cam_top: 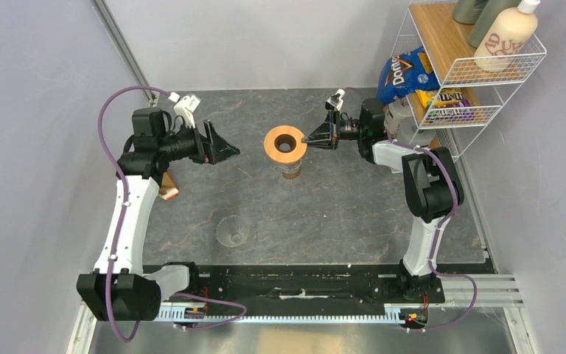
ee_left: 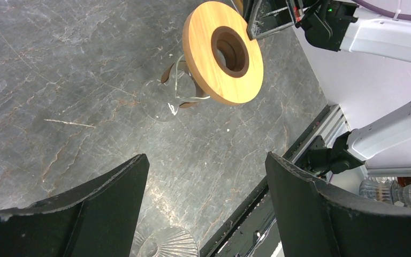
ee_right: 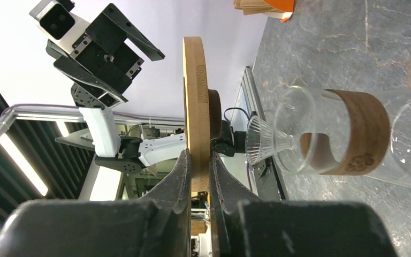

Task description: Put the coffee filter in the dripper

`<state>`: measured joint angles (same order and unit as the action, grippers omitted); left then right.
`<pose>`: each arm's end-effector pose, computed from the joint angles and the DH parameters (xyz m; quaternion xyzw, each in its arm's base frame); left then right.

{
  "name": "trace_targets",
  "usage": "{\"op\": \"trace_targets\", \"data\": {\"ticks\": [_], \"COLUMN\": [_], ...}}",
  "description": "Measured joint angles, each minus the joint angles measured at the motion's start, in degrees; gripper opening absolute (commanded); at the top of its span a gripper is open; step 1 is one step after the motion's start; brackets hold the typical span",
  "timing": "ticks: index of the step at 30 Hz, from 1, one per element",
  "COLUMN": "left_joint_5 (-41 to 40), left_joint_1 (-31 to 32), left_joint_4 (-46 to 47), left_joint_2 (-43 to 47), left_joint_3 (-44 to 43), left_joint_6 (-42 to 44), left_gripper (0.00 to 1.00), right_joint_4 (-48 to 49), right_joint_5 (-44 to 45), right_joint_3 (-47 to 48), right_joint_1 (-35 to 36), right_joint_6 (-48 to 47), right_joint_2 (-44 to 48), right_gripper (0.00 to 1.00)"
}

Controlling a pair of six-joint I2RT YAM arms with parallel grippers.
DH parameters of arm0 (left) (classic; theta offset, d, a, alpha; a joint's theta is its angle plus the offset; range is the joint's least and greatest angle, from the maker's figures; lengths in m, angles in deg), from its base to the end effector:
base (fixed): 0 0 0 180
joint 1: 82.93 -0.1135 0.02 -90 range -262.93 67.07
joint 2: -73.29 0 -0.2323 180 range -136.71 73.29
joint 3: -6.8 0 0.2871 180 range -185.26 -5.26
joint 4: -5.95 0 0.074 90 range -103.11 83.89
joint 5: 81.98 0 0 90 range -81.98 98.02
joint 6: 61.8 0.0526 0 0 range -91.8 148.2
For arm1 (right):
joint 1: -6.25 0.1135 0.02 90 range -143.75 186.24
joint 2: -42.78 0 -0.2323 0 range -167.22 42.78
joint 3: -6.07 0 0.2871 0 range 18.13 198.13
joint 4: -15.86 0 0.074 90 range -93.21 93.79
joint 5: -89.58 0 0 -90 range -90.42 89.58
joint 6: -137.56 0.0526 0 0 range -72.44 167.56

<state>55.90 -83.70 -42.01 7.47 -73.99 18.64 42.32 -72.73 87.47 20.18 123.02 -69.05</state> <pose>0.2944 -0.0351 0.3401 0.1206 0.8173 -0.3890 0.4076 0.4186 0.1555 0.1775 -0.0438 0.7132 0.6941 0.0882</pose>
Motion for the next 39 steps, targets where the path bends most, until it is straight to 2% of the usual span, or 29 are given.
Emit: {"op": "trace_targets", "data": {"ticks": [14, 39], "left_joint_5": [-0.8, -1.2], "left_joint_1": [0.0, 0.0], "left_joint_4": [0.5, 1.9], "left_joint_2": [-1.2, -2.0], "left_joint_3": [0.0, 0.0], "left_joint_6": [0.0, -0.6], "left_gripper": [0.87, 0.87], "right_joint_4": [-8.6, -10.4], "right_joint_5": [0.4, 1.5], "right_joint_3": [-1.5, -2.1], "right_joint_1": [-0.9, -1.0], "right_joint_6": [-11.1, -13.7], "right_joint_2": [-1.4, -4.7], "right_gripper": [0.03, 0.09]}}
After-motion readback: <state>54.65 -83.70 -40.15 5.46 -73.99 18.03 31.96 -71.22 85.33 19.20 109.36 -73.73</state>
